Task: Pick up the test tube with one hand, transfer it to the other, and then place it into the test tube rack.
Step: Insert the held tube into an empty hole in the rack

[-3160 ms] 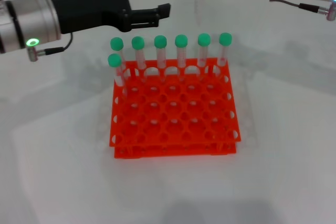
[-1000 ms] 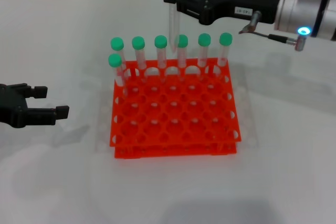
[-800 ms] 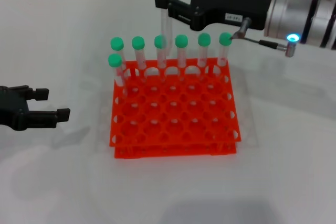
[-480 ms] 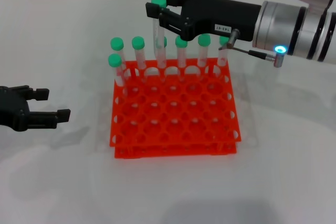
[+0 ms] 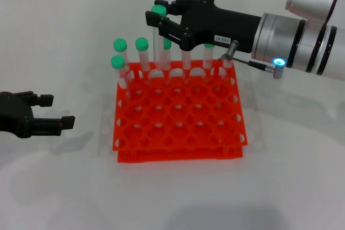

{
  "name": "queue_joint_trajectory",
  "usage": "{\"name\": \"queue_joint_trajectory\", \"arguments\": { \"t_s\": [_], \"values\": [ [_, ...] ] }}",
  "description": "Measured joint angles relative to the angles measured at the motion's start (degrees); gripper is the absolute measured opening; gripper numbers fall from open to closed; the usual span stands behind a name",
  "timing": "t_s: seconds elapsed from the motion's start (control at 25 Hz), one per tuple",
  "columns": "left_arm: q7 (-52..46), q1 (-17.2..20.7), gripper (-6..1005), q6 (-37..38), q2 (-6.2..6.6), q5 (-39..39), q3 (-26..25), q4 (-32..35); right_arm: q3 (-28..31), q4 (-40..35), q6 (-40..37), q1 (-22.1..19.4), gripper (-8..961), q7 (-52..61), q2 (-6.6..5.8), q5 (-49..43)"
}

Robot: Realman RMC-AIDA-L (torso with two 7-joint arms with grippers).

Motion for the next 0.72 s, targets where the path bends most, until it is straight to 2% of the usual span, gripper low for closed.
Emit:
{"name": "queue_joint_trajectory", "arguments": {
  "t_s": [0.36,0.72],
  "values": [
    [0.7,-0.02,892,0.0,-0.08,0.12,0.0,-0.05,-4.56,0.35,2.26,0.38,268,-3.25,0.0,5.01],
    [1.29,-0.29,892,-0.05,-0.41,0.23,0.08,-0.23,-6.69,1.97,2.73,1.36,268,-5.11,0.0,8.57]
  ]
}}
